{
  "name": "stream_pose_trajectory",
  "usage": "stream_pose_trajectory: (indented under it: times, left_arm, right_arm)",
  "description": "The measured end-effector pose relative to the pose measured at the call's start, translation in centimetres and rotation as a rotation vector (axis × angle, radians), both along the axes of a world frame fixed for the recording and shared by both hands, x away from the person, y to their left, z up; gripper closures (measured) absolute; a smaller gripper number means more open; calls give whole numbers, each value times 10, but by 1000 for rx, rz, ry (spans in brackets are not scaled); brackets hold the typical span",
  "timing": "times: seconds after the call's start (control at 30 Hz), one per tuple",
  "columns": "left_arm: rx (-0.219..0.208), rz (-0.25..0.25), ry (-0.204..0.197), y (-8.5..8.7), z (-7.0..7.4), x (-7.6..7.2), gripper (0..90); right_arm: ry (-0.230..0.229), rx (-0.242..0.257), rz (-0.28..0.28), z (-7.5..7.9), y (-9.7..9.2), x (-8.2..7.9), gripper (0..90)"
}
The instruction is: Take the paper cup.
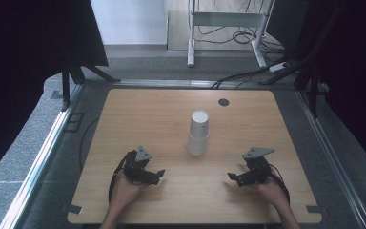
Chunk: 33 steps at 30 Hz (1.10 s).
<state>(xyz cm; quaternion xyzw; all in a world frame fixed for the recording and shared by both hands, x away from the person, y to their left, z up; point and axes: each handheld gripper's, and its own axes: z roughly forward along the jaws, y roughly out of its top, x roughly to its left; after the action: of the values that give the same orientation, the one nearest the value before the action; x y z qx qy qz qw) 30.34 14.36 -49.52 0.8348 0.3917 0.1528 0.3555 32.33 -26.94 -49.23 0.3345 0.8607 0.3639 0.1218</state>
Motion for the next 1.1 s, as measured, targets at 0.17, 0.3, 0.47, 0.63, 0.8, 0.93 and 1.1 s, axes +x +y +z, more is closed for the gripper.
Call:
stream_pose_trajectory:
  times: [0.17, 0.3, 0.47, 0.63, 0.8, 0.93, 1.1]
  left_arm:
    - [4, -18, -5, -3, 6, 3, 12]
    - [-2, -30, -11, -5, 11, 6, 13]
    - [-6, -50, -13, -8, 15, 10, 14]
    - [-9, -67, -16, -12, 20, 14, 16]
    - [-5, -86, -19, -18, 25, 19, 19]
    - [-3, -102, -27, -24, 30, 21, 21]
    - [8, -115, -30, -29, 35, 25, 24]
  right_arm:
    - [1, 9, 13, 5, 2, 1, 10]
    - [3, 14, 22, 9, 3, 2, 12]
    - [4, 21, 25, 14, 3, 4, 17]
    - [6, 26, 31, 18, 4, 6, 21]
    - [2, 16, 45, 23, 6, 8, 27]
    - [3, 14, 47, 27, 7, 10, 34]
    - [7, 10, 56, 32, 9, 13, 38]
